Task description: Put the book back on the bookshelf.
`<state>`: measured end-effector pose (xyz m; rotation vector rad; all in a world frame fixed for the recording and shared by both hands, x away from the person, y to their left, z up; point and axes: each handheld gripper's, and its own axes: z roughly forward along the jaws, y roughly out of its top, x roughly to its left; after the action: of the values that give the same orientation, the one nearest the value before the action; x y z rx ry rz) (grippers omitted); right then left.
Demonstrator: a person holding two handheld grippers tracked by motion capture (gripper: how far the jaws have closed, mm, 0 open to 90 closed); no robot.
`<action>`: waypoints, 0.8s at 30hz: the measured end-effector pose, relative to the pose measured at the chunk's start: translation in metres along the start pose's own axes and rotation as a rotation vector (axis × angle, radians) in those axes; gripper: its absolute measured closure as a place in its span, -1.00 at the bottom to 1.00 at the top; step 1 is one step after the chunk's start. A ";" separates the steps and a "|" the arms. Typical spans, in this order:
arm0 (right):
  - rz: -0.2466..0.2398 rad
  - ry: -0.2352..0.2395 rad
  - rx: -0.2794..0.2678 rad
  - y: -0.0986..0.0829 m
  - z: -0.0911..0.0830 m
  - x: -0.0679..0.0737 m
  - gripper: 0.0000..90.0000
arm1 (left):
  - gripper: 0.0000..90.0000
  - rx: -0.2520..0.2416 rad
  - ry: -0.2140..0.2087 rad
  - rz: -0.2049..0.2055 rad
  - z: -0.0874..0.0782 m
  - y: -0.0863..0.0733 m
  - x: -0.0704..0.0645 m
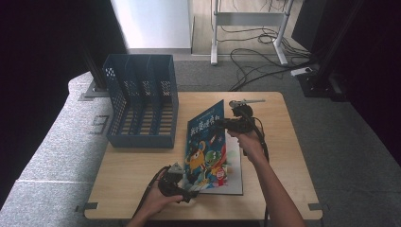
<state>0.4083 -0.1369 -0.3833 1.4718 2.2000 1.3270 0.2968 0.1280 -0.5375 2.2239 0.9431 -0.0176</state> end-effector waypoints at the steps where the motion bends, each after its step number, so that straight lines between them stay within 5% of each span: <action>1: -0.004 0.001 -0.021 0.000 -0.002 0.001 0.70 | -1.00 0.003 0.010 -0.004 0.001 0.002 0.000; 24: 0.023 0.016 -0.072 -0.004 0.001 -0.003 0.73 | -0.89 -0.023 0.033 -0.015 -0.004 -0.004 -0.010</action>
<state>0.4080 -0.1396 -0.3877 1.4701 2.1272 1.4147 0.2862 0.1263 -0.5340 2.2026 0.9726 0.0229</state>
